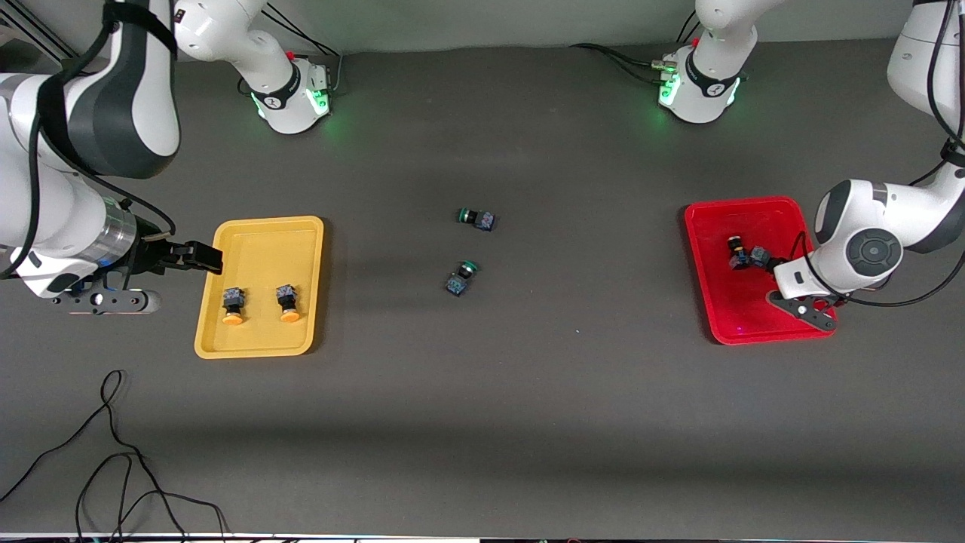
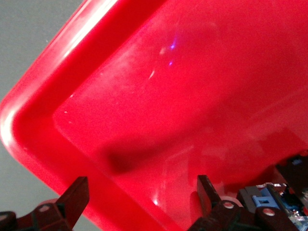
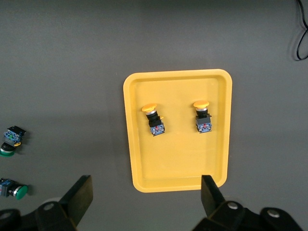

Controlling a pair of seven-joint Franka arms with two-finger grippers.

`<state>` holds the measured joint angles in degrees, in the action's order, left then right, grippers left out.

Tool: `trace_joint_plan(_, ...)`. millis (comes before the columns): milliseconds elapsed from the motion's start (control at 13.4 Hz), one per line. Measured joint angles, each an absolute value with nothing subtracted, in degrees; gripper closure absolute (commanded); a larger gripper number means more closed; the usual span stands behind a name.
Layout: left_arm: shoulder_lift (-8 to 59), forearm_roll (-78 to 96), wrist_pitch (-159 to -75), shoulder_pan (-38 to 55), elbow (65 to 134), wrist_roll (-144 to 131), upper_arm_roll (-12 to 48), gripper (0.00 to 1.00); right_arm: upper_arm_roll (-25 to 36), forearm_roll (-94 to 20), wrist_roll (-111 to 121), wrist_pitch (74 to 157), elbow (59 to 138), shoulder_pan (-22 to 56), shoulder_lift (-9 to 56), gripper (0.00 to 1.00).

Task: Place red and yellow buttons in trays

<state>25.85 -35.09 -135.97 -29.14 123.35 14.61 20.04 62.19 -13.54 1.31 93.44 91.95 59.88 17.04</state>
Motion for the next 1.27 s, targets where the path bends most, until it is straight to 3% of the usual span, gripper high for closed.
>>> trace_joint_plan(225, 25.6, -34.3, -131.1, -25.5, 122.9, 6.1, 20.6, 0.0, 53.3, -10.8, -0.9, 93.4, 91.9, 52.2, 12.9, 0.0)
trace_joint_plan(524, 25.3, -31.9, -124.6, -21.5, 119.4, 2.2, 21.1, 0.0, 47.6, -10.2, -0.9, 93.4, 92.1, 45.2, 10.9, 0.0)
trace_joint_plan(824, 25.4, -29.7, -124.4, -21.6, 118.1, 1.5, 20.8, 0.0, 42.2, -10.1, -1.0, 93.4, 92.1, 40.4, 10.6, 0.0)
trace_joint_plan(1273, 30.0, -28.3, -124.6, -19.5, 110.4, -1.2, 21.0, 0.0, 26.3, -7.4, -1.2, 93.4, 92.1, 25.3, 8.2, 0.0)
